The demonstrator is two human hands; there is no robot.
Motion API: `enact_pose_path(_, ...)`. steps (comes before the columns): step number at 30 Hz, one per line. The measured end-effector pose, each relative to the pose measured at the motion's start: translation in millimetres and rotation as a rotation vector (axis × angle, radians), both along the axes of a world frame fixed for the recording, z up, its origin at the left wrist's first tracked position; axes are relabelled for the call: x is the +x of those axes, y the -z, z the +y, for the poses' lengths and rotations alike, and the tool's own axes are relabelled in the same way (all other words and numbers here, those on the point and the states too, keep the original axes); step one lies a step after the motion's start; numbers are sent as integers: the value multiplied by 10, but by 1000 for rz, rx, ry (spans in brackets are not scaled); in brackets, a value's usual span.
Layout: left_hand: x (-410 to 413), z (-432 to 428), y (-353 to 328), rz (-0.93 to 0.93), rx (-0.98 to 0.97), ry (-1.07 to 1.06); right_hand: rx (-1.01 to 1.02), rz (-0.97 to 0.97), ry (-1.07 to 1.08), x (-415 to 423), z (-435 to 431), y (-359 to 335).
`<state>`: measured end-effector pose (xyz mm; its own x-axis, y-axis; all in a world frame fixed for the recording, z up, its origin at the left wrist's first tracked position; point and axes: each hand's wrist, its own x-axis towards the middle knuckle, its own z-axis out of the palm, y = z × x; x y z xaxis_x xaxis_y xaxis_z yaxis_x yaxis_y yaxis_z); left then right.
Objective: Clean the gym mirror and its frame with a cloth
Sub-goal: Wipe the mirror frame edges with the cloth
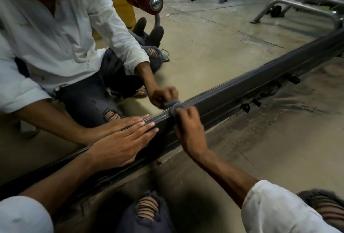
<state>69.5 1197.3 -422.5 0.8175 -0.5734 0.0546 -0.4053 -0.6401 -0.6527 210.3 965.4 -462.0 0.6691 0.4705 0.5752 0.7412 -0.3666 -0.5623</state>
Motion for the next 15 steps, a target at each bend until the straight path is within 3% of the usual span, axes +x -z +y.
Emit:
enact_pose_path(2,-7,-6,-33,0,-3,-11,-180,-217,-237,-1,-73,-82)
enact_pose_path(4,-9,-21,-63,22,0,-16,-188,-312,-201,285,-187,-141)
enact_pose_path(7,57,-152,-87,77,71,-74,25,-31,114,724,-437,-105)
enact_pose_path(9,264,-268,-62,81,103,-48,141,102,209,817,-481,-4)
enact_pose_path(13,790,-514,-84,88,150,-23,32,-55,-159,584,-404,58)
enact_pose_path(15,893,-572,-108,101,149,-37,-15,-116,-196,692,-473,66)
